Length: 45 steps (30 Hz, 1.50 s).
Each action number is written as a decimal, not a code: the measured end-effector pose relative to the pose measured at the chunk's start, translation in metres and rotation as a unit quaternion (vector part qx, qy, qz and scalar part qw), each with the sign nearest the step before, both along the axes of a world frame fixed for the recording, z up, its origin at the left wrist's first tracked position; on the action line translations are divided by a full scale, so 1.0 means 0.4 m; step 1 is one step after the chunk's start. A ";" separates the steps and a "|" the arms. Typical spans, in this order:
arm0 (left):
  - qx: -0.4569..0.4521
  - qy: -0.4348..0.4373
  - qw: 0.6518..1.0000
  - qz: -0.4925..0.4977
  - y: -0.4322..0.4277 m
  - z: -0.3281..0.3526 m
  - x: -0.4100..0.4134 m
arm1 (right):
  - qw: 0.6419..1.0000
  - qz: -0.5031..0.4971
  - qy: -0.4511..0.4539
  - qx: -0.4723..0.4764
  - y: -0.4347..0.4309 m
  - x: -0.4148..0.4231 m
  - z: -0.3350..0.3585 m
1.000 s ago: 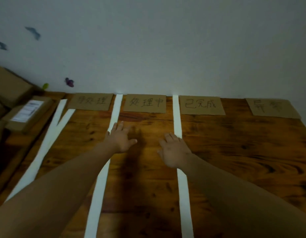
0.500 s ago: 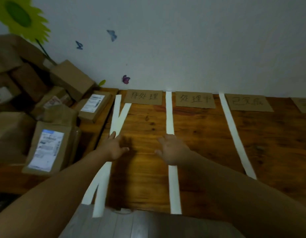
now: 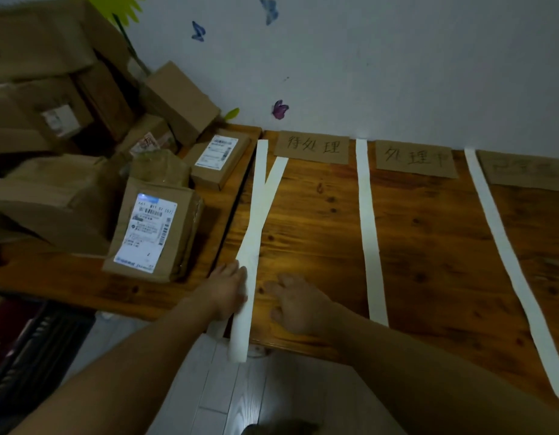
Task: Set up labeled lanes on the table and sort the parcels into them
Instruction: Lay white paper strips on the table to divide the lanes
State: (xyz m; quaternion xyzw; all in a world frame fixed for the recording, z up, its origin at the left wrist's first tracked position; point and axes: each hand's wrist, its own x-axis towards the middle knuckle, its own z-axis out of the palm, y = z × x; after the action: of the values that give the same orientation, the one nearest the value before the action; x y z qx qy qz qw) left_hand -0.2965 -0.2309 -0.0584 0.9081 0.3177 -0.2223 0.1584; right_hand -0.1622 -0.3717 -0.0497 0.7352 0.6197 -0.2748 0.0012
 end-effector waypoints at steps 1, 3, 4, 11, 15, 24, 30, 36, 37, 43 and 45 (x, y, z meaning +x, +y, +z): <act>0.004 -0.002 1.000 -0.008 0.003 -0.004 -0.001 | 1.000 0.020 -0.005 0.013 0.001 -0.021 -0.013; 0.012 -0.004 1.000 -0.021 0.010 -0.007 -0.003 | 0.998 0.060 -0.024 0.026 0.004 -0.064 -0.033; 0.016 -0.005 1.000 -0.026 0.015 -0.008 -0.004 | 0.996 0.075 -0.037 0.025 0.006 -0.082 -0.041; 0.029 0.003 0.994 -0.106 0.046 0.001 -0.030 | 0.994 -0.082 -0.070 -0.014 0.016 -0.145 -0.035; 0.064 -0.020 0.990 -0.124 0.042 0.005 -0.043 | 0.964 -0.260 -0.048 -0.012 0.020 -0.180 -0.037; 0.120 -0.003 0.982 -0.146 0.043 0.023 -0.060 | 0.887 -0.458 0.035 -0.033 0.015 -0.197 -0.027; 0.107 -0.006 0.987 -0.119 0.041 0.023 -0.073 | 0.906 -0.418 -0.012 -0.070 -0.007 -0.177 -0.028; 0.094 -0.032 0.989 -0.106 0.036 0.034 -0.070 | 0.864 -0.499 0.061 -0.035 -0.021 -0.160 -0.030; 0.091 -0.041 0.989 -0.108 0.036 0.036 -0.065 | 0.859 -0.507 0.070 -0.033 -0.024 -0.156 -0.032; 0.063 -0.025 0.988 -0.139 0.004 0.028 -0.034 | 0.860 -0.505 0.066 -0.035 -0.029 -0.157 -0.035; 0.045 -0.014 0.990 -0.133 -0.004 0.016 -0.027 | 0.852 -0.519 0.063 -0.026 -0.027 -0.169 -0.039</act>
State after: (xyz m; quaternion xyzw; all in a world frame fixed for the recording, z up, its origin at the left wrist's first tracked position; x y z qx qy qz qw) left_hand -0.3073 -0.2325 -0.0518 0.9515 0.2013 -0.2145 0.0905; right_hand -0.2300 -0.3824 -0.0654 0.9307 0.1391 -0.2970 -0.1618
